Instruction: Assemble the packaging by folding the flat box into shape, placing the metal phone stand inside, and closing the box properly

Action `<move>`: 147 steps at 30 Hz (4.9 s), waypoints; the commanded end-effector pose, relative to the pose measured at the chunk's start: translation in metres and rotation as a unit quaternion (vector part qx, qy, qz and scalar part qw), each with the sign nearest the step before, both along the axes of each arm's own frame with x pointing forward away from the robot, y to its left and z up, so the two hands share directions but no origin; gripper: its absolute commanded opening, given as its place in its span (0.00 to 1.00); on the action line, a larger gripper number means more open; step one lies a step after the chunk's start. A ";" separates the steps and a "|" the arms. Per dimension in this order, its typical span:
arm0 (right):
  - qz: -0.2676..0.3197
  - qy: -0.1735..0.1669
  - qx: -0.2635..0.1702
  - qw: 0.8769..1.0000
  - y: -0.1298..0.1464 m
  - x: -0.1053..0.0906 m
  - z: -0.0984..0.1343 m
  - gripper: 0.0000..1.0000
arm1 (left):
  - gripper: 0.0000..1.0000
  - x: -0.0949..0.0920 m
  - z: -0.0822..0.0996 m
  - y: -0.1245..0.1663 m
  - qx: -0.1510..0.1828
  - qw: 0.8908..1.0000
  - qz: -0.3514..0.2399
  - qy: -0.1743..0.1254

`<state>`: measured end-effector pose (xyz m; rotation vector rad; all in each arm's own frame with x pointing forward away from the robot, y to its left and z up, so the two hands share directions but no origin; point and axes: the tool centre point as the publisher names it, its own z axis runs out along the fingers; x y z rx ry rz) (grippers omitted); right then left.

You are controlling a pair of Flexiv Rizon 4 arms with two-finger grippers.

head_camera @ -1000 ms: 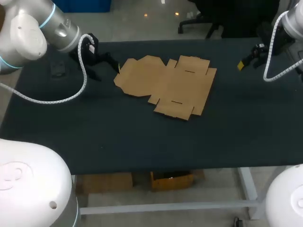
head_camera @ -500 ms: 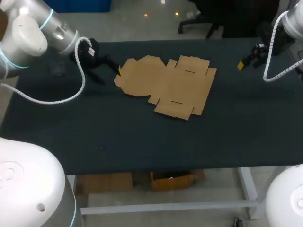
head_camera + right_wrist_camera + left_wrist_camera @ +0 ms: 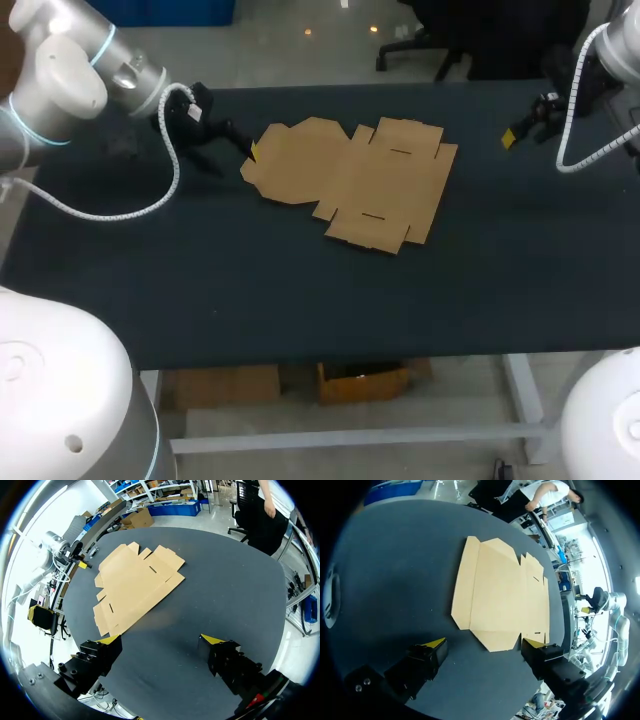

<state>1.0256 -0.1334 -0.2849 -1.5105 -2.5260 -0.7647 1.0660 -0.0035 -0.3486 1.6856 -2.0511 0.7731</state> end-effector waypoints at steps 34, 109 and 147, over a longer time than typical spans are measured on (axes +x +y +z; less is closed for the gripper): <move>0.002 0.013 0.003 1.000 0.003 -0.033 0.009 1.00 | 1.00 0.042 -0.020 -0.008 -0.002 1.000 -0.019 -0.022; -0.002 0.031 0.008 0.999 0.001 -0.037 -0.008 1.00 | 0.20 0.041 -0.037 -0.027 -0.077 0.993 -0.057 0.070; 0.003 0.033 0.003 0.999 0.006 -0.034 -0.006 1.00 | 0.00 0.027 -0.011 -0.040 -0.024 0.975 -0.203 0.092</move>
